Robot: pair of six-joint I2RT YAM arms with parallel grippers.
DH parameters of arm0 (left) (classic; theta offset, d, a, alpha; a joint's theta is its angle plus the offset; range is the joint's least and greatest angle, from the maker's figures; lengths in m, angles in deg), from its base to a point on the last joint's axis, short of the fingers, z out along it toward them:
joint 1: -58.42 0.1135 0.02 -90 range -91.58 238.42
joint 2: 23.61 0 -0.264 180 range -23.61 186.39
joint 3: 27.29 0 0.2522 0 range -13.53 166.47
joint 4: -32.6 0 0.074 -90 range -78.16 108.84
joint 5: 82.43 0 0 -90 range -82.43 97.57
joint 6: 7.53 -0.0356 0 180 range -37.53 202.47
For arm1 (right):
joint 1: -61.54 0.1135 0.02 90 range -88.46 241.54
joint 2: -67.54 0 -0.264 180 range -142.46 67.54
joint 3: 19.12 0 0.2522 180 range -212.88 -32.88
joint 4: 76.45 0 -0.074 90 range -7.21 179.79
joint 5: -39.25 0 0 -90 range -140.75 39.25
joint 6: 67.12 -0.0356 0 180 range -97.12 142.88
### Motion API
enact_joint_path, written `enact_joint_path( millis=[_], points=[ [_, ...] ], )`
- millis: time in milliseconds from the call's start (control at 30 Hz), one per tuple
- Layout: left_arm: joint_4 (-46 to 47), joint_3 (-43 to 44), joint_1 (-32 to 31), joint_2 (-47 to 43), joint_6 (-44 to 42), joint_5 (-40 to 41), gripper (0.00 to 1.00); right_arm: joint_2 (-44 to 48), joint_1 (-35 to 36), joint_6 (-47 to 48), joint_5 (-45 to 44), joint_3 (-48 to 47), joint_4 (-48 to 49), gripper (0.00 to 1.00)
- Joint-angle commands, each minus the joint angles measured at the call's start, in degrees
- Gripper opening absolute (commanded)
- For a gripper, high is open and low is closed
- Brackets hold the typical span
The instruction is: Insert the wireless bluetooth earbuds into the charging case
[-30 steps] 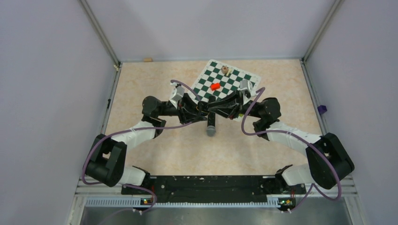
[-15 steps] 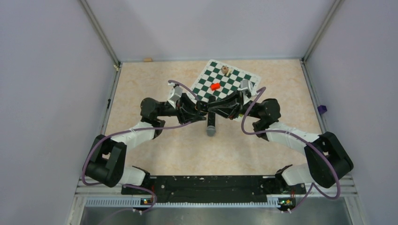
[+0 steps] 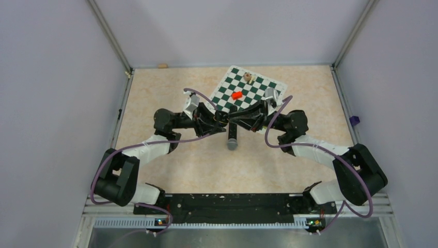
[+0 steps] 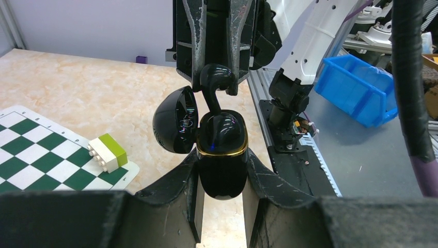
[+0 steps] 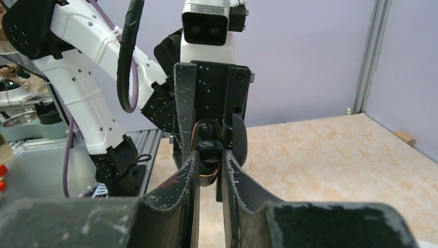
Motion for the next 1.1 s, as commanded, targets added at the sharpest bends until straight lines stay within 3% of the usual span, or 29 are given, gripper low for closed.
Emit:
enact_joint_path(
  millis=[0, 733, 1067],
  points=[
    [5.7, 0.2, 0.0, -2.7, 0.5, 0.7, 0.00, -0.7, 0.8, 0.0, -0.7, 0.5, 1.1, 0.00],
    [5.4, -0.3, 0.7, -2.9, 0.2, 1.2, 0.00, -1.3, 1.1, -1.4, 0.5, -0.1, 2.6, 0.00],
    [4.0, 0.0, 0.7, -3.0, -0.5, 1.1, 0.00, -1.5, 2.2, 3.4, 1.9, -0.8, -2.7, 0.02]
  ],
)
